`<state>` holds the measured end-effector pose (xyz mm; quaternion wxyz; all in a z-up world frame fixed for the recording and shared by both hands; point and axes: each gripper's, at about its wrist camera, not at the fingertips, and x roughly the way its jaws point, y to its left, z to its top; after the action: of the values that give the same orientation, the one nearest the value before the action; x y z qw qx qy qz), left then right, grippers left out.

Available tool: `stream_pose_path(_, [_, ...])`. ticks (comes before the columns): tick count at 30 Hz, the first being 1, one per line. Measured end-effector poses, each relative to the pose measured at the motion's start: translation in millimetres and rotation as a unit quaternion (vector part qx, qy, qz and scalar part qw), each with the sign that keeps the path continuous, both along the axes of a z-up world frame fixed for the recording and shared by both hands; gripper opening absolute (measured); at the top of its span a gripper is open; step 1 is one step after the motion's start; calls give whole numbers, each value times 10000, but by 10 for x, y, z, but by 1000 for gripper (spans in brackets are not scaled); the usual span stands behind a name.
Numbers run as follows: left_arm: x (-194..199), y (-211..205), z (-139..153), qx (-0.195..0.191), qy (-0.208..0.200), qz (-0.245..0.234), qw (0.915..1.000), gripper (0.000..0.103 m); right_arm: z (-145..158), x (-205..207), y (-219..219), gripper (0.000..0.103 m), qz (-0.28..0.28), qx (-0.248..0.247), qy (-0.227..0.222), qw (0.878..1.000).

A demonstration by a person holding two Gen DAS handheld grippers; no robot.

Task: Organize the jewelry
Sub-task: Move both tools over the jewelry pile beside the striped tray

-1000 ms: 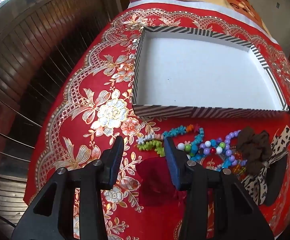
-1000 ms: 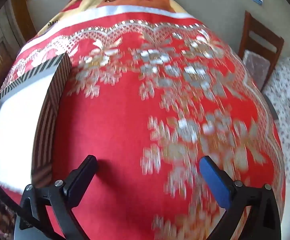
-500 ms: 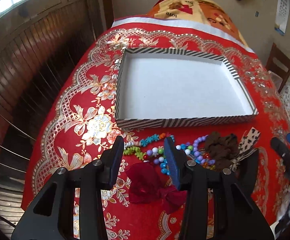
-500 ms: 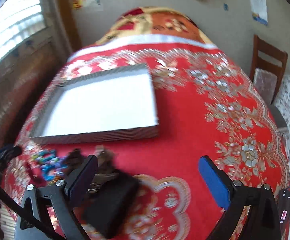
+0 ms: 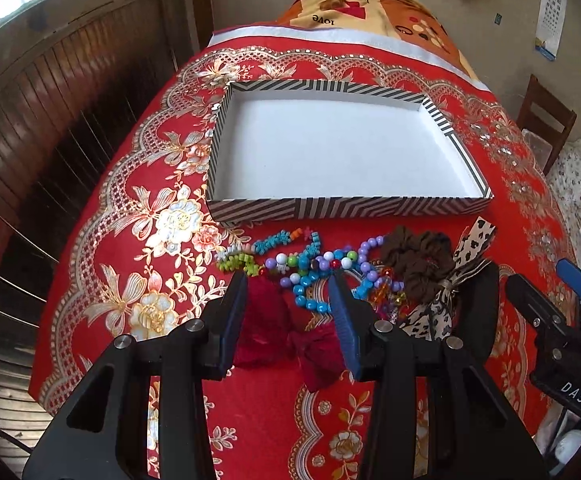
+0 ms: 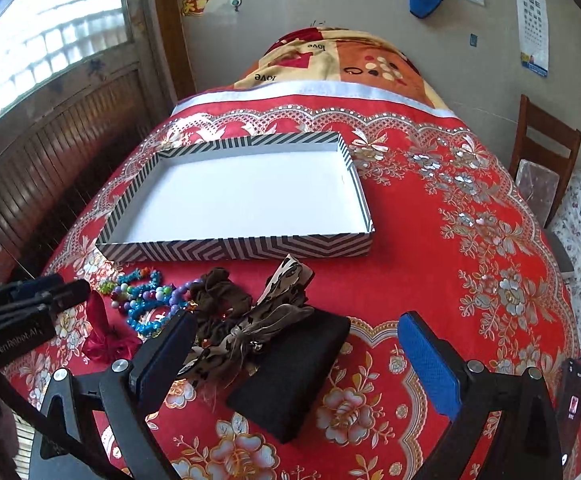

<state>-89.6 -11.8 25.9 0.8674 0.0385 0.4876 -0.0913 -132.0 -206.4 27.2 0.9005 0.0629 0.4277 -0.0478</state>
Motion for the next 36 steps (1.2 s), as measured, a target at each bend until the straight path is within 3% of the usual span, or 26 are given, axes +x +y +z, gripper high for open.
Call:
stream_pose_path(24, [-54, 223, 49, -239, -17, 331, 9992, 41, 21, 22, 123, 101, 42, -61, 88, 9999])
stream_pose_path(36, [-222, 264, -50, -123, 134, 331, 9993, 41, 12, -121, 63, 101, -54, -29, 127, 9999])
